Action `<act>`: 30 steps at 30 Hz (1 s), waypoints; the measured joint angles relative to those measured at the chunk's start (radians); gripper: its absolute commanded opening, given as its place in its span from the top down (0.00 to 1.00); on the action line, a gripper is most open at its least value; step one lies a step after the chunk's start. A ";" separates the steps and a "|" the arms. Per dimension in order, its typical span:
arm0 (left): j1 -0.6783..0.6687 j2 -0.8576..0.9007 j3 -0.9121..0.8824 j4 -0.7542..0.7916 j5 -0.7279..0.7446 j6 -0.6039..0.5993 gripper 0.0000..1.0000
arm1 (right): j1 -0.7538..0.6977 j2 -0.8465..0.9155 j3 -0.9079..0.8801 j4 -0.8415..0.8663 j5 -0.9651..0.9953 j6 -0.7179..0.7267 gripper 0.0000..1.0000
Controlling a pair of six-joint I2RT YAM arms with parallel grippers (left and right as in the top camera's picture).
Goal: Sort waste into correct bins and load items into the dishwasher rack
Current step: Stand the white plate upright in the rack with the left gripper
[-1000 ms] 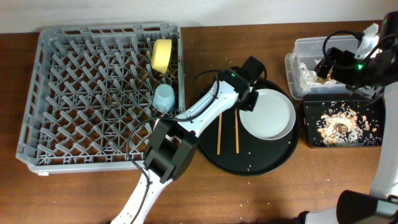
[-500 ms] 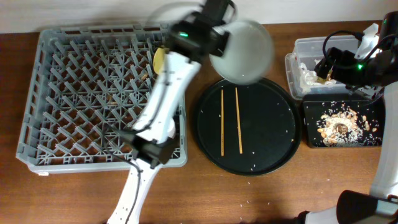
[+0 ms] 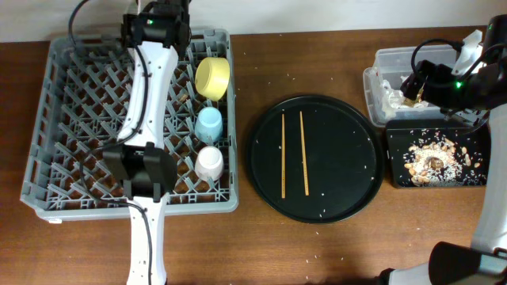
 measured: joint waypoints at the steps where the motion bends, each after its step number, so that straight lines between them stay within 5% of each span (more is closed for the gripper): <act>1: -0.003 0.000 0.000 0.007 -0.027 0.000 1.00 | 0.000 0.000 0.000 0.000 0.000 -0.001 0.02; 8: -0.101 -0.010 -0.053 0.006 -0.093 0.000 1.00 | 0.000 0.000 0.000 0.000 0.000 -0.001 0.01; 17: -0.072 -0.023 -0.145 -0.017 -0.135 0.000 1.00 | 0.000 0.000 0.000 0.000 0.000 -0.001 0.02; 18: -0.077 -0.023 -0.149 -0.023 -0.113 0.000 0.72 | 0.000 0.000 0.000 0.000 0.000 -0.001 0.02; 19: -0.087 -0.023 -0.158 -0.031 -0.100 0.000 0.60 | 0.000 0.000 0.000 0.000 0.000 0.000 0.02; 24: -0.130 -0.023 -0.159 -0.031 -0.093 0.008 0.30 | 0.000 0.000 0.000 0.000 0.000 0.000 0.02; 27: -0.124 -0.022 -0.105 -0.035 -0.053 0.007 0.21 | 0.000 0.000 0.000 0.000 0.000 0.000 0.02; 28: -0.111 -0.031 -0.064 -0.057 0.073 0.008 0.20 | 0.000 0.000 0.000 0.000 0.000 0.000 0.01; 30: -0.087 -0.150 -0.015 -0.090 0.597 0.007 0.21 | 0.000 0.000 0.000 0.000 0.000 0.000 0.01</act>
